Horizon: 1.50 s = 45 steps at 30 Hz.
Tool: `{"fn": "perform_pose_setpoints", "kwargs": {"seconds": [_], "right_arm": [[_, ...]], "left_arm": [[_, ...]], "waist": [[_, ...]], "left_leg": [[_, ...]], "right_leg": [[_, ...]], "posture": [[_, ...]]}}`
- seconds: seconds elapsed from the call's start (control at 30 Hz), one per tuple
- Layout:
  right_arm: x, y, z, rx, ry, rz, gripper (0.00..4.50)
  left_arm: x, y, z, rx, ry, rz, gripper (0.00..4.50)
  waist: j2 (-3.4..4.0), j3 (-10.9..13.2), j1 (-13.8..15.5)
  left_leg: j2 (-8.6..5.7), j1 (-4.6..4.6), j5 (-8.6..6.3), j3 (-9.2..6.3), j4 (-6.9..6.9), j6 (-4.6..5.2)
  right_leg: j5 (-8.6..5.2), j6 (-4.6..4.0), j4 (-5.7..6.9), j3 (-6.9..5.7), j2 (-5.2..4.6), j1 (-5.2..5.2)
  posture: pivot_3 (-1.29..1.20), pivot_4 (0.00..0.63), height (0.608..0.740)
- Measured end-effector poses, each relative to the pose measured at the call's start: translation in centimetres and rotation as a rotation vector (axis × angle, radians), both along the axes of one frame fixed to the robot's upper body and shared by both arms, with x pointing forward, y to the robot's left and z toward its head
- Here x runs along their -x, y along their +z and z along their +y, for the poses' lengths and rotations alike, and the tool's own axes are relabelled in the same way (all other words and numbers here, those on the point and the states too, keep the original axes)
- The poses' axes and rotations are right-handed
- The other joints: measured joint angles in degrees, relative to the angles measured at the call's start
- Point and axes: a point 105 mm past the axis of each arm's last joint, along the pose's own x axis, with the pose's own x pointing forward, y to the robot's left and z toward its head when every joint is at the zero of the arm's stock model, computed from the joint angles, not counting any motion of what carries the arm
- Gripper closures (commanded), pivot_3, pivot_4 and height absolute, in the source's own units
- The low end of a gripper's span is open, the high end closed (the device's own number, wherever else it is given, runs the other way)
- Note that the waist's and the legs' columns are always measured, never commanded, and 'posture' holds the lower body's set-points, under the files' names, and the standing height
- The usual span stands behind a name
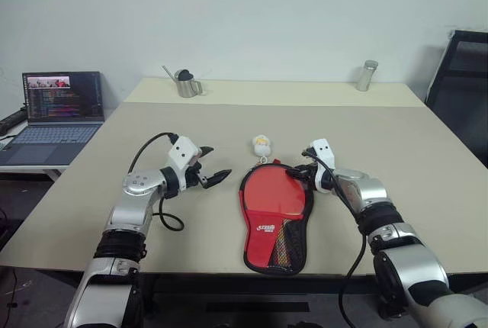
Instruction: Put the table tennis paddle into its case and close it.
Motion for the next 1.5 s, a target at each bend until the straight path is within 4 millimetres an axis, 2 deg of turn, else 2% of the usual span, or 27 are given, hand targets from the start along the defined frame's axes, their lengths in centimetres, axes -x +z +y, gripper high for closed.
{"fn": "perform_pose_setpoints", "kwargs": {"seconds": [0.1, 0.4, 0.63, 1.03, 1.47, 1.5], "right_arm": [[0.1, -0.1, 0.1, 0.004, 0.029, -0.005, 4.49], [0.6, 0.0, 1.6, 0.099, 0.159, -0.090, 4.49], [0.8, -0.1, 2.9, 0.128, 0.210, -0.133, 4.49], [1.2, -0.2, 3.5, 0.131, 0.243, -0.142, 4.49], [1.8, -0.1, 4.1, 0.102, 0.245, -0.122, 4.49], [2.0, -0.1, 4.2, 0.084, 0.244, -0.109, 4.26]], "left_arm": [[0.2, -0.2, 0.2, -0.006, 0.002, 0.004, 0.00], [1.2, -1.2, 0.2, -0.011, 0.003, 0.036, 0.00], [1.3, -1.0, 0.0, -0.010, -0.005, 0.032, 0.00], [1.4, -1.1, 0.0, -0.010, -0.013, 0.040, 0.00], [1.1, -1.4, -0.7, 0.004, -0.023, 0.052, 0.00], [0.9, -1.4, -0.7, 0.009, -0.016, 0.053, 0.00]], "waist": [[0.00, 0.0, -0.1], [0.02, 0.0, -0.6], [0.02, 0.0, -1.6], [0.02, 0.0, -1.6], [0.01, 0.0, -1.6], [0.02, 0.0, -1.5]], "left_leg": [[0.03, 0.00, 0.00, 0.01, -0.02, 0.00], [0.28, 0.04, -0.01, 0.09, -0.05, -0.01], [0.42, 0.12, -0.01, 0.19, -0.14, -0.01], [0.51, 0.29, -0.01, 0.33, -0.38, -0.02], [0.58, 0.84, -0.01, 1.23, -0.94, -0.02], [0.58, 0.84, -0.02, 1.25, -0.93, -0.02]], "right_leg": [[0.00, 0.00, -0.01, 0.00, 0.02, -0.01], [0.00, -0.01, -0.04, 0.00, 0.19, -0.01], [0.01, -0.03, -0.04, 0.03, 0.28, -0.02], [0.00, -0.04, -0.06, 0.14, 0.34, -0.03], [-0.01, -0.07, -0.09, 1.04, 0.41, -0.03], [-0.01, -0.07, -0.09, 1.07, 0.41, -0.03]], "posture": [[0.00, 0.150, 0.740], [0.00, 0.150, 0.740], [0.00, 0.150, 0.740], [0.00, 0.150, 0.740], [0.00, 0.150, 0.740], [0.00, 0.150, 0.740]]}}
